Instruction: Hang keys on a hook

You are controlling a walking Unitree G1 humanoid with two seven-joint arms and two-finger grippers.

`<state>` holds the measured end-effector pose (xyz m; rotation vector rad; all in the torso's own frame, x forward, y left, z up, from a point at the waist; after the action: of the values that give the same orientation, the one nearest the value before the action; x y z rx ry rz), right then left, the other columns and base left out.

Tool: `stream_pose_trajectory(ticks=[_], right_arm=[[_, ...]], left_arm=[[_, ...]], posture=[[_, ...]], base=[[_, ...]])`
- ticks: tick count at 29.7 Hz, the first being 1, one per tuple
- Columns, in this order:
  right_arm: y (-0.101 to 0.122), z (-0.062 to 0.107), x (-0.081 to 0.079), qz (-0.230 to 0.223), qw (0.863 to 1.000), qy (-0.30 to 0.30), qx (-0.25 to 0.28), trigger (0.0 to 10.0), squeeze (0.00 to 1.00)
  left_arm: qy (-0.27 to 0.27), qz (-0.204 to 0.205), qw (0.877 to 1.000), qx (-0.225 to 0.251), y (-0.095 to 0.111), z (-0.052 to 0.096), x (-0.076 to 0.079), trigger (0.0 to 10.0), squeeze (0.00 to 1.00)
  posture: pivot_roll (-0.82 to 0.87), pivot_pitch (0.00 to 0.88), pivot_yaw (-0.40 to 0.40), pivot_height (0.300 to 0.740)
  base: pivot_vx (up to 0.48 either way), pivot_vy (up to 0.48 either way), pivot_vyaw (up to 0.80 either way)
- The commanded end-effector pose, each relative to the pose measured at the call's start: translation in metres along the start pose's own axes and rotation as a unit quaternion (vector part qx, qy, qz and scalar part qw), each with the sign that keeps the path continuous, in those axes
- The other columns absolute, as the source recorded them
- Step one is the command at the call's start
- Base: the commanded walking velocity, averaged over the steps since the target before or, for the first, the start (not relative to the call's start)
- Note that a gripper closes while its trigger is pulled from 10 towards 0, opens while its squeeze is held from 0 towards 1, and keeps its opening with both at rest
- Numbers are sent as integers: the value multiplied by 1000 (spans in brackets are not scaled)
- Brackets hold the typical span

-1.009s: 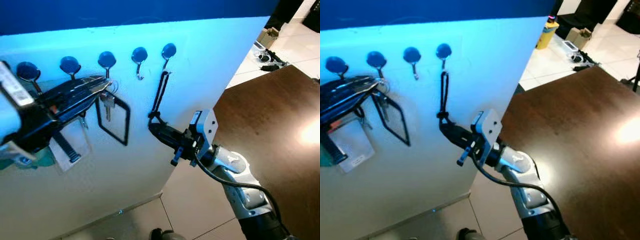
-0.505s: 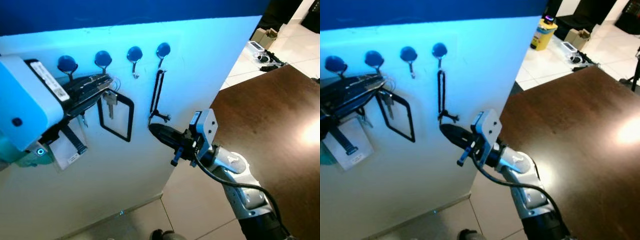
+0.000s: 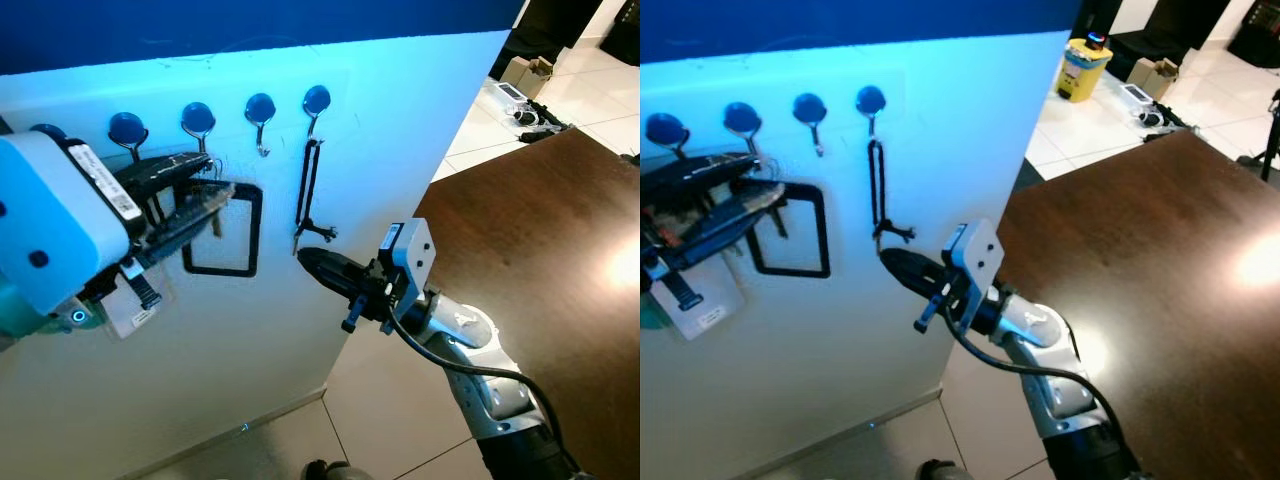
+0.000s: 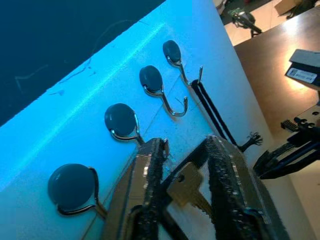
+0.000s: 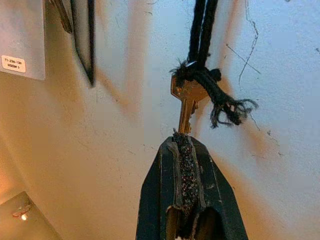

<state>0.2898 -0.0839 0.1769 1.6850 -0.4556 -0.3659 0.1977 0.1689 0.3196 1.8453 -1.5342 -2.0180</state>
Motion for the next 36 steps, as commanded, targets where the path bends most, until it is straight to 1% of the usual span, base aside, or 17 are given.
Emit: stream_pose_trajectory(ticks=[1, 3, 4, 5, 7, 8, 9, 10, 12, 13, 14, 17, 20, 22, 28, 30, 36], right_arm=[[-3, 3, 0, -5, 1000, -5, -2, 10000, 0], [-3, 3, 0, -5, 1000, -5, -2, 10000, 0], [-3, 3, 0, -6, 1000, -5, -1, 10000, 0], [-3, 3, 0, -6, 1000, -5, -1, 10000, 0], [-3, 2, -1, -6, 1000, -5, -1, 10000, 0], [-3, 2, -1, -6, 1000, -5, -1, 10000, 0], [-3, 3, -1, -7, 1000, -4, -1, 10000, 0], [-3, 3, -1, -7, 1000, -4, -1, 10000, 0], [-2, 3, -1, -12, 1000, -6, 3, 10000, 0], [-2, 3, -1, -12, 1000, -6, 3, 10000, 0], [-2, 4, 0, -14, 1000, -8, 4, 10000, 0], [-2, 6, 1, -15, 1000, -10, 4, 10000, 0], [-2, 7, 1, -16, 1000, -10, 4, 10000, 0], [-1, 7, 2, -17, 1000, -11, 5, 10000, 0], [1, 7, 5, -20, 1000, -15, 9, 10000, 0], [1, 6, 7, -21, 1000, -16, 10, 10000, 0], [2, 5, 9, -19, 1000, -16, 11, 10000, 0]], left_arm=[[-2, 29, 999, -41, -15, 1, 1, 10000, 1000], [3, 24, 999, -44, -15, 1, -1, 10000, 1000], [22, 22, 999, -27, -11, 3, -6, 10000, 0], [22, 22, 999, -27, -11, 3, -6, 10000, 0], [55, 45, 997, 31, -2, 6, -17, 10000, 0], [55, 45, 997, 31, -2, 6, -17, 10000, 0], [62, 62, 995, 57, 2, 9, -21, 10000, 0], [62, 62, 995, 57, 2, 9, -21, 10000, 0], [28, 97, 989, 107, 12, 15, -16, 10000, 0], [28, 97, 989, 107, 12, 15, -16, 10000, 0], [2, 102, 988, 114, 14, 19, -10, 10000, 0], [-42, 89, 991, 88, 12, 25, 3, 10000, 0], [-52, 86, 992, 78, 10, 27, 6, 10000, 0], [-63, 83, 993, 57, 6, 32, 10, 10000, 0], [-46, 89, 994, 44, 3, 33, 9, 10000, 0], [-19, 76, 996, 49, 5, 31, 3, 10000, 0], [-1, 73, 995, 65, 9, 29, -4, 10000, 0]], posture=[[144, 49, 2, 740], [145, 49, 3, 740], [145, 49, 3, 740], [145, 49, 3, 740], [147, 53, 2, 740], [147, 53, 2, 740], [147, 53, 2, 740], [147, 53, 2, 740], [144, 53, 3, 740], [144, 53, 3, 740], [138, 54, 2, 740], [139, 55, -1, 740], [139, 55, -1, 740], [141, 54, -6, 740], [146, 48, -14, 740], [145, 37, -23, 740], [145, 30, -25, 740]], base=[[0, 0, 0], [0, 0, 0], [0, 0, 0], [0, 0, 0], [0, 0, 0], [0, 0, 0], [0, 0, 0], [0, 0, 0], [0, 0, 0], [0, 0, 0], [0, 0, 0], [0, 0, 0], [0, 0, 0], [0, 0, 0], [0, 0, 0], [0, 0, 0], [0, 0, 0]])
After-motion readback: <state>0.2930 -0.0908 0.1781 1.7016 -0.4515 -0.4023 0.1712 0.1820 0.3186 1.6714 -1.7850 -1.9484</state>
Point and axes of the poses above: a point about 5 cm out from each wrist's last joint towards the gripper, its own z axis pointing back from the gripper into the wrist, its own y axis along the axis of the wrist's last joint, x = y × z, the point moved 1 cm from there along -z, pointing out of the wrist towards the gripper, and after that the axes turned 9 degrees about -z, right-handed, at the moved point
